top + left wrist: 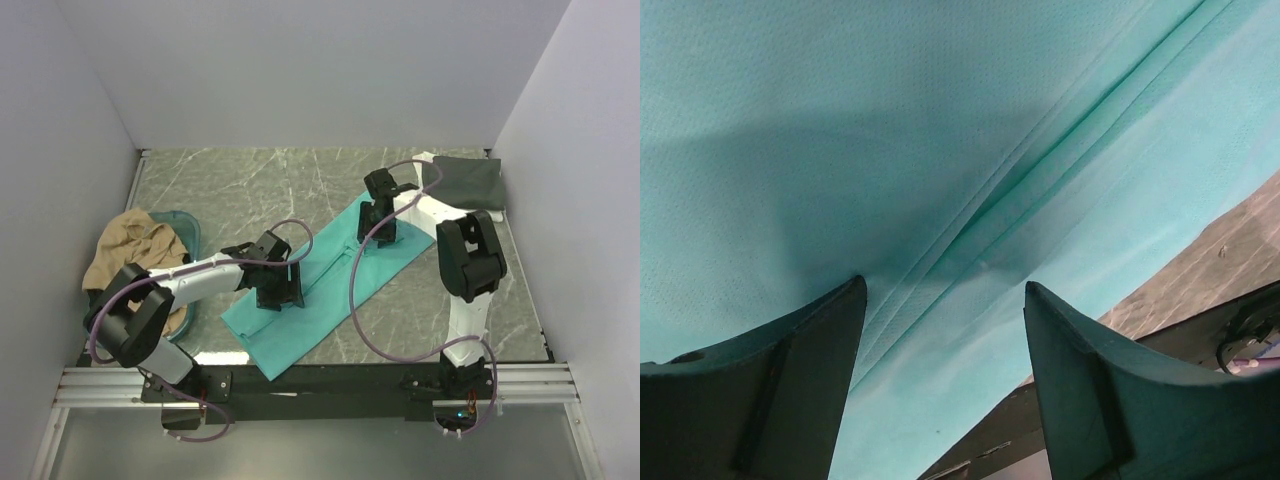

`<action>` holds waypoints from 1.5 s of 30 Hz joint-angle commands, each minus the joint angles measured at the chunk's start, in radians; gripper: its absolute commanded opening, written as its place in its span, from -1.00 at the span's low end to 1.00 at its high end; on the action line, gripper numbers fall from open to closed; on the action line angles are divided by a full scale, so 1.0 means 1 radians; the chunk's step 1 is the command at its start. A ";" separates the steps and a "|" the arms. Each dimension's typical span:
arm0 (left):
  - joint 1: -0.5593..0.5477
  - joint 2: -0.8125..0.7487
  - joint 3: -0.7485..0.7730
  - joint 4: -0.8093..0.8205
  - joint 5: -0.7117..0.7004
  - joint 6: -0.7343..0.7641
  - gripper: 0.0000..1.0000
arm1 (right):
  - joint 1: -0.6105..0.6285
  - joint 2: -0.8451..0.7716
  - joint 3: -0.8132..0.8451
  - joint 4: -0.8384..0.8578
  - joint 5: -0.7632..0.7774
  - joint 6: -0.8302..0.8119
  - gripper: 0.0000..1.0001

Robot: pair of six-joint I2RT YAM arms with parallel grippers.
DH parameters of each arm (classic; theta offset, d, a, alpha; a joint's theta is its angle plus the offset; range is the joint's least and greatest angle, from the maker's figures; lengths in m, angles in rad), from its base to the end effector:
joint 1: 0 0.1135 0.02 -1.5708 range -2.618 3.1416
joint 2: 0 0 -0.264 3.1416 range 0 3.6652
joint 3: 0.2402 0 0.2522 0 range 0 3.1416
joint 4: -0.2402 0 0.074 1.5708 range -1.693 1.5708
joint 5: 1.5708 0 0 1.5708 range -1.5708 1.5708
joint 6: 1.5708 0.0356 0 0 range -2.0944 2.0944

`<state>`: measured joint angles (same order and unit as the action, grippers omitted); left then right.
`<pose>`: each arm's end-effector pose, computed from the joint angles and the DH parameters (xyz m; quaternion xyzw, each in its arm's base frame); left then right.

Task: Fold and stack the t-shirts
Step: Fold the tshirt

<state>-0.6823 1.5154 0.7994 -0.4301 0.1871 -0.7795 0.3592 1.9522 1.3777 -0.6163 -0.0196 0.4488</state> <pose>0.2088 -0.1782 0.1623 -0.0276 0.9731 -0.2081 0.0953 0.3716 0.1403 0.1740 0.0421 0.9811 0.0831 0.1699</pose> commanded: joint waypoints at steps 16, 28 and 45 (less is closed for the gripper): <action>-0.005 0.121 0.064 0.065 0.158 0.022 0.42 | 0.029 0.290 0.372 -0.160 0.044 0.019 0.20; -0.010 0.187 0.135 0.106 0.268 -0.010 0.42 | 0.027 0.513 0.803 -0.292 -0.009 0.013 0.20; -0.072 0.238 0.166 0.229 0.357 -0.075 0.42 | 0.027 0.564 0.900 -0.286 -0.075 0.024 0.22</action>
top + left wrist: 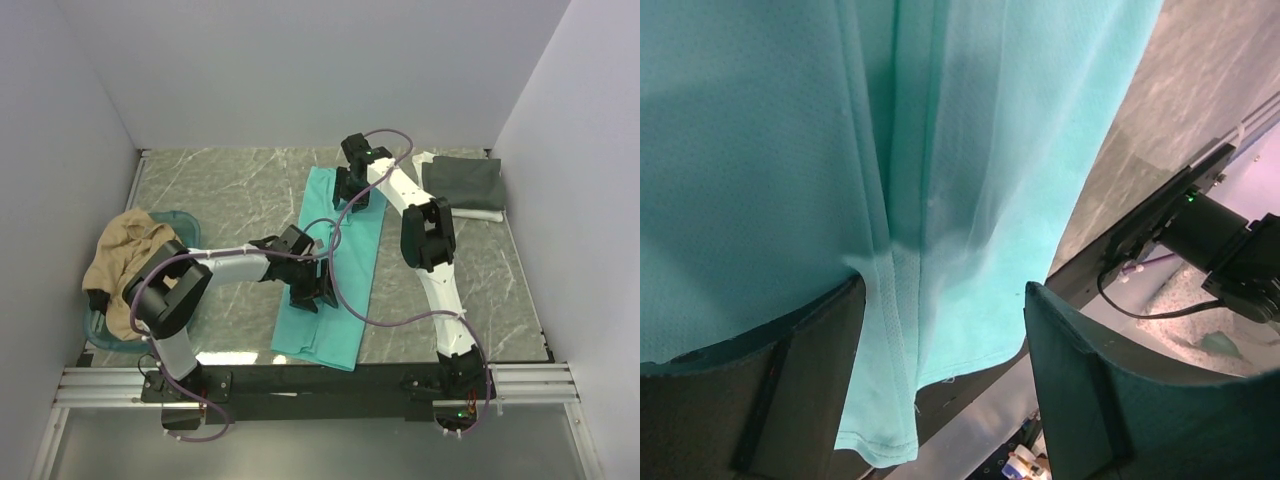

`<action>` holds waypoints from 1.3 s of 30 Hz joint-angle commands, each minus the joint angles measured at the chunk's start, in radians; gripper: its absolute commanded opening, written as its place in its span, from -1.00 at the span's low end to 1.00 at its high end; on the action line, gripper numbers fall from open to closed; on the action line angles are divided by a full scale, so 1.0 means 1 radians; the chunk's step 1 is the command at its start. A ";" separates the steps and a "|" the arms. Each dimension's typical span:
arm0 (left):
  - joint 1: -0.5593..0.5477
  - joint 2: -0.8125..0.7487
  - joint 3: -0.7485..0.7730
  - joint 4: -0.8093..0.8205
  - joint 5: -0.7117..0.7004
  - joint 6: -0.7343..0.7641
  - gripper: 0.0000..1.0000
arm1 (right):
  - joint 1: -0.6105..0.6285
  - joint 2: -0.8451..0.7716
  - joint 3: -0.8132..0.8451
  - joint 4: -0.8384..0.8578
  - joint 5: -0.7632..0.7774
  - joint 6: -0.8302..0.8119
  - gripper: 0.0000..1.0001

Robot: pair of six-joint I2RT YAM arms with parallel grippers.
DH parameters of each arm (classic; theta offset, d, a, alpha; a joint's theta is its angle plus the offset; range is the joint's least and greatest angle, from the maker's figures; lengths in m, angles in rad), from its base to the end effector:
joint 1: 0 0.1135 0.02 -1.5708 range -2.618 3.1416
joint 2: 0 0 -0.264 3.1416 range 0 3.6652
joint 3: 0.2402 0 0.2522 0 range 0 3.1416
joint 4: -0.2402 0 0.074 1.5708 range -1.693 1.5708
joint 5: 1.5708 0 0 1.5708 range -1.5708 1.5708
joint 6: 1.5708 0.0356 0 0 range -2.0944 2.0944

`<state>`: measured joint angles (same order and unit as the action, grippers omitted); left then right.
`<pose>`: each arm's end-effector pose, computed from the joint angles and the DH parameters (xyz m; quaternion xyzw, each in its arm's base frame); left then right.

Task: Fold and stack the t-shirts
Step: Fold the tshirt

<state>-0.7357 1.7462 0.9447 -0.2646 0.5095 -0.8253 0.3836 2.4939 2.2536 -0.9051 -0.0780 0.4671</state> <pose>0.2333 -0.2346 0.1472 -0.0209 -0.9390 0.3434 0.0000 0.4885 0.2002 0.1730 0.0325 0.9762 0.1218 0.1764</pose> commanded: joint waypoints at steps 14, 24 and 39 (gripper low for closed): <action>-0.044 -0.074 0.164 -0.045 -0.164 -0.017 0.43 | -0.006 -0.069 0.064 0.005 -0.054 -0.016 0.26; -0.024 -0.223 0.241 -0.194 -0.360 0.040 0.45 | -0.052 -0.367 -0.049 0.057 -0.049 -0.035 0.27; 0.096 -0.551 -0.130 -0.226 -0.407 -0.023 0.48 | -0.057 -0.949 -0.828 0.129 0.001 -0.033 0.27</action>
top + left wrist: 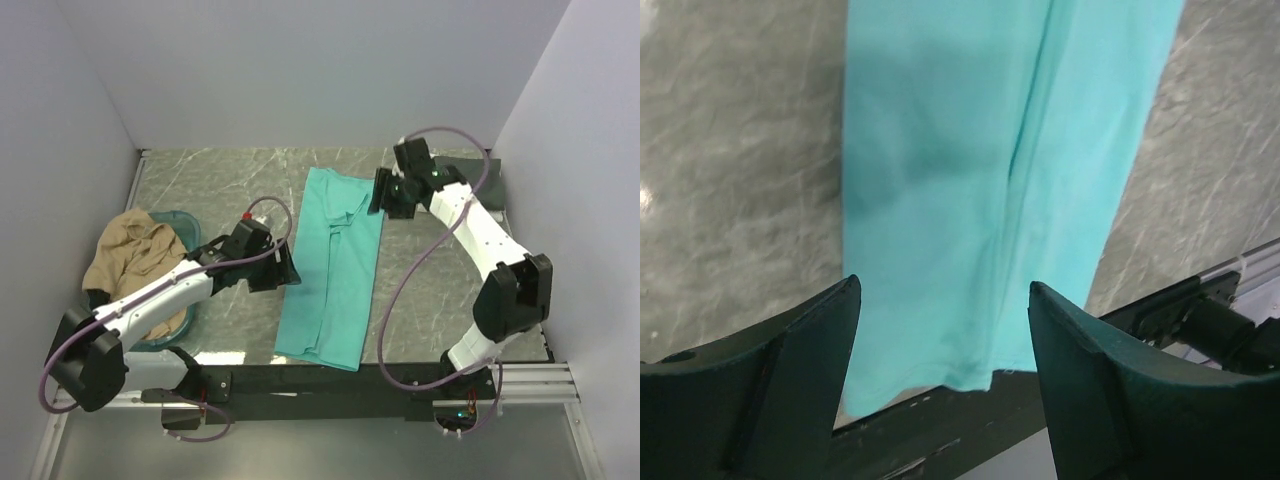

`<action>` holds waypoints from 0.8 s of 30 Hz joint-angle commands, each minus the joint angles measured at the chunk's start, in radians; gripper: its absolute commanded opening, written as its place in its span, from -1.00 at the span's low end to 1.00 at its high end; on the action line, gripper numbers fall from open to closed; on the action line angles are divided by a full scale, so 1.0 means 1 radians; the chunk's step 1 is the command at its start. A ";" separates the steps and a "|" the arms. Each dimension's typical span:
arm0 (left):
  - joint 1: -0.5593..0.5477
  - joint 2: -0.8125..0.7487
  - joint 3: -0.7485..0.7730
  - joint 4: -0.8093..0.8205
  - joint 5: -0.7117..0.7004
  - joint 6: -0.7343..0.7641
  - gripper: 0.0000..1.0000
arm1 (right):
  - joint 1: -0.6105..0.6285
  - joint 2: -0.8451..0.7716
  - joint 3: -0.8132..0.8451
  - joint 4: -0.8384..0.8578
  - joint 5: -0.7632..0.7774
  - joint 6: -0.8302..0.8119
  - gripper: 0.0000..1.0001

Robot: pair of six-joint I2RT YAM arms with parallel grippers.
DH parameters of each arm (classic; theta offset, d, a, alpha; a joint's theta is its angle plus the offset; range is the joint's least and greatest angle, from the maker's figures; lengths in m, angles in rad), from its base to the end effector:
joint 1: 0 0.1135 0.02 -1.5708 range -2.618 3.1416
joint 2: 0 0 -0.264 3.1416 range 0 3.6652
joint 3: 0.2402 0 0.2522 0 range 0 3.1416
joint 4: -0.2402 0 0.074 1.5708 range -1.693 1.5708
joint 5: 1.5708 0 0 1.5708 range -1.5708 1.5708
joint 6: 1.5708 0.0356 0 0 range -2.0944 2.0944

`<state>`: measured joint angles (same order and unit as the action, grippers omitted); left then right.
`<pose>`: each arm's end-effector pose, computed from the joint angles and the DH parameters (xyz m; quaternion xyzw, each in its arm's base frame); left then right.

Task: Fold and stack the t-shirts
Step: Fold the tshirt

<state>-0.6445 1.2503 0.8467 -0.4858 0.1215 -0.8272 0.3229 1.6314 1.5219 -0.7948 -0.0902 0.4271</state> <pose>0.2009 -0.1564 0.2381 -0.0656 0.9387 -0.2663 0.2088 0.3344 0.1153 0.3239 0.0344 0.9435 0.1593 0.2885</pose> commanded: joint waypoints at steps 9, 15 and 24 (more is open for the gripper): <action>0.005 -0.112 -0.124 0.010 -0.005 -0.069 0.47 | 0.004 -0.341 -0.528 0.035 -0.025 0.067 0.27; -0.001 -0.092 -0.158 0.035 0.035 -0.090 0.45 | 0.005 -0.488 -0.726 0.028 -0.028 0.110 0.27; -0.029 -0.075 -0.164 0.016 0.010 -0.075 0.45 | 0.007 -0.585 -0.881 0.026 -0.063 0.156 0.27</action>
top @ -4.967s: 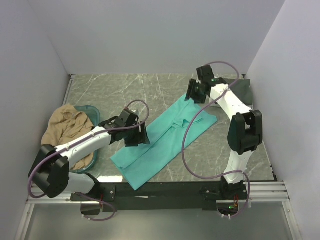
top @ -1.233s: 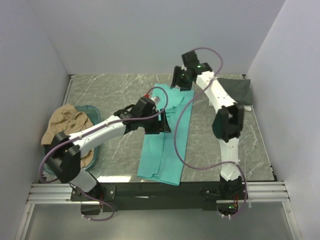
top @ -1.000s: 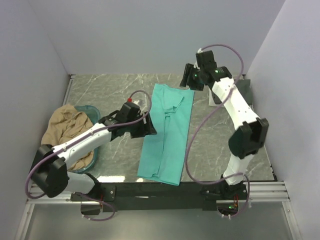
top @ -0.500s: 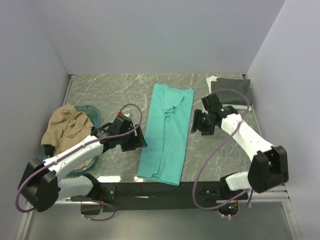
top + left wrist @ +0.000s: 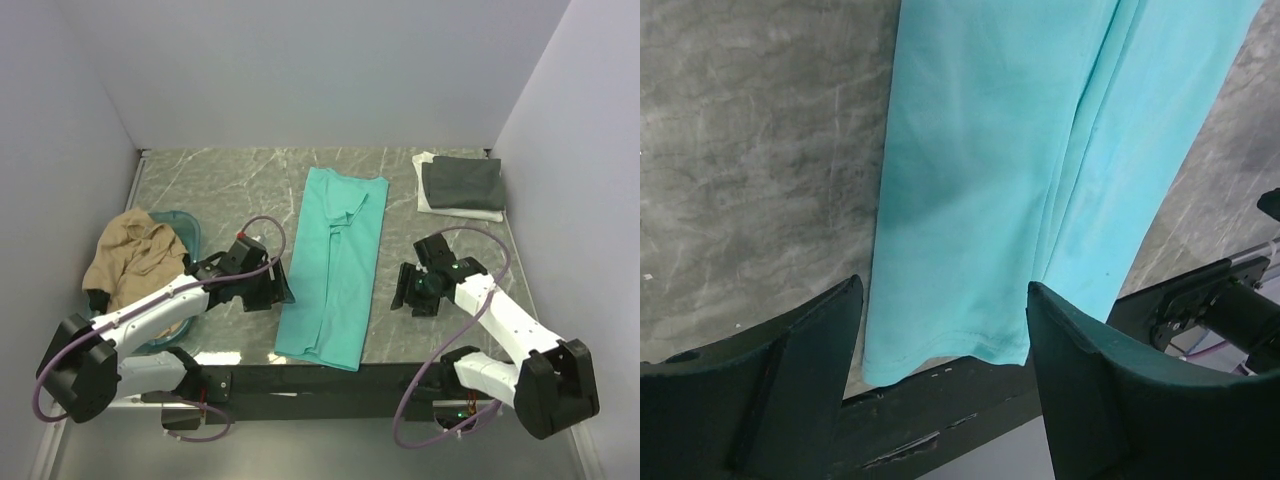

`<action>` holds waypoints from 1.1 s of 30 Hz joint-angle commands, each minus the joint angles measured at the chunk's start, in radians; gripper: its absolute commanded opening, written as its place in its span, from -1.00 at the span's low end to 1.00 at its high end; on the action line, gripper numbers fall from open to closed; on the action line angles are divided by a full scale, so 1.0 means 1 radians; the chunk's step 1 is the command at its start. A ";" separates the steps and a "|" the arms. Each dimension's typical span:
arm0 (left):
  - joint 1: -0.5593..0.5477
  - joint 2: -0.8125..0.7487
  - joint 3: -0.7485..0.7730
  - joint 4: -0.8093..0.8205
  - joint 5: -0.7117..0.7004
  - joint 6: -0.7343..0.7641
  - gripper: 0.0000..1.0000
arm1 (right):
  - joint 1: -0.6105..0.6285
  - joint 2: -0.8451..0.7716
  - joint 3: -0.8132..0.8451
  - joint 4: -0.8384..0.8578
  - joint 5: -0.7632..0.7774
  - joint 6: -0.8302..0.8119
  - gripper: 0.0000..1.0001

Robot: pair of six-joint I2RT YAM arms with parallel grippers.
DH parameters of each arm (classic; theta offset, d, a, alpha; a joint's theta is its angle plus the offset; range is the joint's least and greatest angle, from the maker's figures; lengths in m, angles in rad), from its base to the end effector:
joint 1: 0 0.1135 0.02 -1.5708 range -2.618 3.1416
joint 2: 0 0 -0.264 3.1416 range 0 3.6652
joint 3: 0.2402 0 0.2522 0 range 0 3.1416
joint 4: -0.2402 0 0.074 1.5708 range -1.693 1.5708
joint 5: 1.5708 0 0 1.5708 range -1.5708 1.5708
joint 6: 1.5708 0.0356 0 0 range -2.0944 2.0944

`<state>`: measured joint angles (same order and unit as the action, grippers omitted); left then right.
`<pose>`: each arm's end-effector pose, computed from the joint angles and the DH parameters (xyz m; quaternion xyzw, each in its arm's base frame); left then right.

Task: Fold and stack the t-shirts
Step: Fold the tshirt

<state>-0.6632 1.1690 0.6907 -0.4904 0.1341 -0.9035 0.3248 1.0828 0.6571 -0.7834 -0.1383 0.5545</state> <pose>0.1734 -0.1415 0.2069 -0.0945 0.9484 -0.2541 0.1645 0.1716 0.0630 0.1980 0.1001 0.9763 0.1379 0.1334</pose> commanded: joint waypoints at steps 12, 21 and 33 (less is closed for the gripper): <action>-0.047 0.109 -0.040 0.038 0.022 -0.006 0.43 | 0.100 -0.090 -0.068 0.038 -0.101 0.108 0.26; -0.076 0.100 -0.062 -0.019 0.041 -0.006 0.42 | 0.324 -0.092 -0.085 0.093 -0.182 0.192 0.26; -0.104 0.112 -0.114 -0.025 0.117 -0.005 0.36 | 0.583 0.077 -0.086 0.249 -0.230 0.303 0.26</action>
<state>-0.7574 1.2842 0.5945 -0.5060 0.2150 -0.9073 0.8753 1.1301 0.5697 -0.6106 -0.3431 0.8139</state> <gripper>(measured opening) 0.683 0.632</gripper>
